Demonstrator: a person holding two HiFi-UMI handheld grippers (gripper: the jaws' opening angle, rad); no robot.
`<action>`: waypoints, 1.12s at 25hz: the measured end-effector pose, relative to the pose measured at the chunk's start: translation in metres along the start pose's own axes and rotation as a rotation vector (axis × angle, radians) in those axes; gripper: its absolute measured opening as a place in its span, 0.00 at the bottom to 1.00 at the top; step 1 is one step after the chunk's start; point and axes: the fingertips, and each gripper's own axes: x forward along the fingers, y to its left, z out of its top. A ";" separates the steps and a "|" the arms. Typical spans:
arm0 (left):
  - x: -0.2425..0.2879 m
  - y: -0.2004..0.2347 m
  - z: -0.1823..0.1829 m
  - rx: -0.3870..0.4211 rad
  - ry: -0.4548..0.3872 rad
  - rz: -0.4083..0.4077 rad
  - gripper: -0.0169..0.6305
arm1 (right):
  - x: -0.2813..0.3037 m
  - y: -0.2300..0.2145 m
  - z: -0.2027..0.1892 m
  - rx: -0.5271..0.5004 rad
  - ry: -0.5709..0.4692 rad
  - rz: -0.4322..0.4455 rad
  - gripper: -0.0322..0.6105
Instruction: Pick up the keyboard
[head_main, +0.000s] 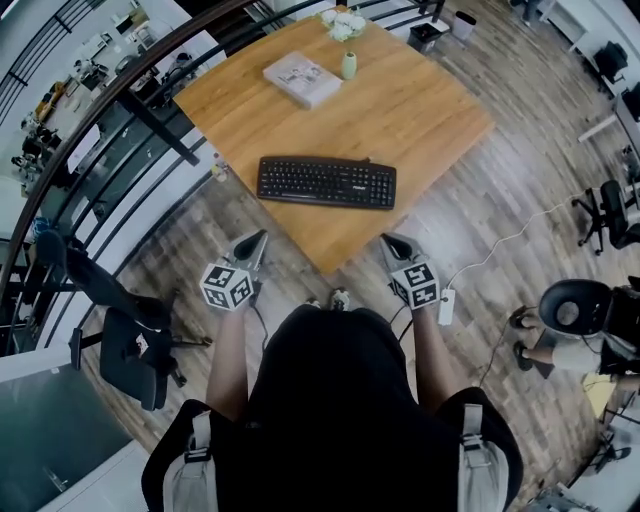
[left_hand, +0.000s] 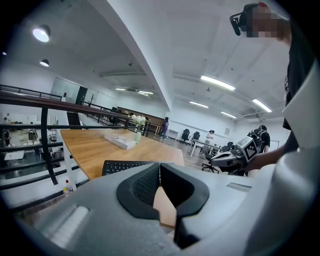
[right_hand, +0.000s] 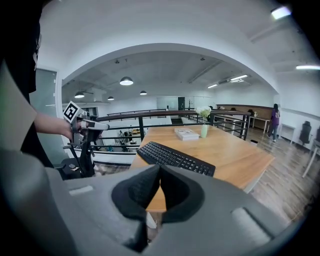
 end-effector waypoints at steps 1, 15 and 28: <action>0.004 -0.002 0.001 0.001 0.000 0.006 0.05 | 0.001 -0.006 -0.002 0.003 0.000 0.003 0.06; 0.024 0.001 0.001 -0.010 0.020 0.099 0.05 | 0.026 -0.054 -0.001 0.020 0.001 0.050 0.06; 0.058 0.049 0.017 -0.024 0.024 0.098 0.05 | 0.059 -0.081 0.016 0.011 0.038 0.007 0.06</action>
